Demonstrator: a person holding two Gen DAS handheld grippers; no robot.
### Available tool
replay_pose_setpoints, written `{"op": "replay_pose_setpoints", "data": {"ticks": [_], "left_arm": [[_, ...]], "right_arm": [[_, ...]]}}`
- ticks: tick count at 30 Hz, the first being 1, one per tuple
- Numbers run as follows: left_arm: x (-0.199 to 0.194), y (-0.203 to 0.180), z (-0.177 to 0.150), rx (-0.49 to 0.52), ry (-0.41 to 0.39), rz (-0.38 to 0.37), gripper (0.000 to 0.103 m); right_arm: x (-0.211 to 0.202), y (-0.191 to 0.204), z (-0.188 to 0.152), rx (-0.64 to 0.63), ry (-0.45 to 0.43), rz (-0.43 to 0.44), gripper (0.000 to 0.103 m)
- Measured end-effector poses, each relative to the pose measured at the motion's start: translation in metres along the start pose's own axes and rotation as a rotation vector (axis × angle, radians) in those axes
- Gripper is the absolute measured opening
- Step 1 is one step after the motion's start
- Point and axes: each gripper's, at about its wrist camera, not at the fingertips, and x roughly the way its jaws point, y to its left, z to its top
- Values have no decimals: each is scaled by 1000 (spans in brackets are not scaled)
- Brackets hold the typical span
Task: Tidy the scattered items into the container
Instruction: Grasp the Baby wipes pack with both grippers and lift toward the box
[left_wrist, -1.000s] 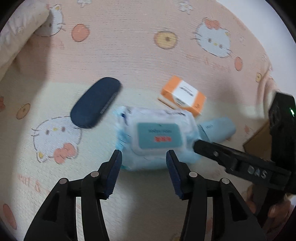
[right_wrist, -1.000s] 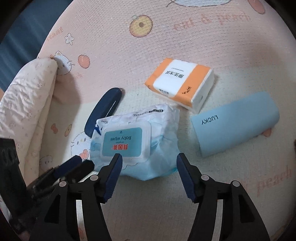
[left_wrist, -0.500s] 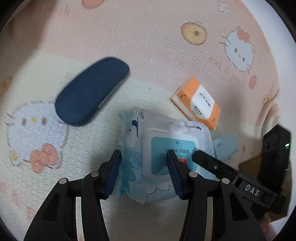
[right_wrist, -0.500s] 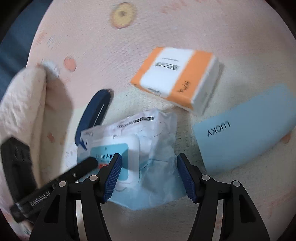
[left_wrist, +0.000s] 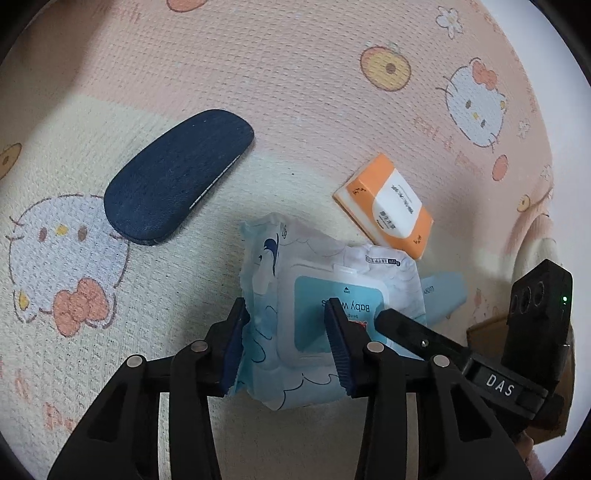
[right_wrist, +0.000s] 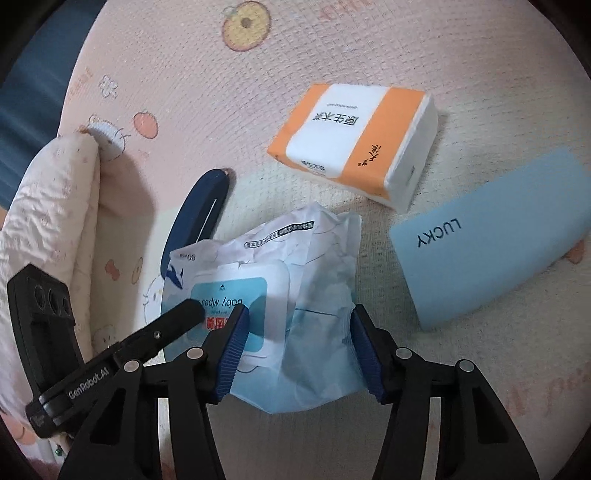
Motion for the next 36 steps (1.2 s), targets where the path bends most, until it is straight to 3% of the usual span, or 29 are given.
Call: {"op": "replay_pose_setpoints", "data": {"ticks": [6,17,25,36], "left_arm": [[-15,-17,0,16,-18,-56,45],[-64,-74,10,81,-134,-177,45],[-98,-116,5,119,-209,-245,45],[-109,-206,-9,256,-199,-379,45]], "right_arm": [[-36,11,1,-64,-63,-39,54],[-121,35,12,-172,-236,-105,54],[-180,41,6,-180,-344,-142,54],[-276,0,-17,-95,-476,-244,54]]}}
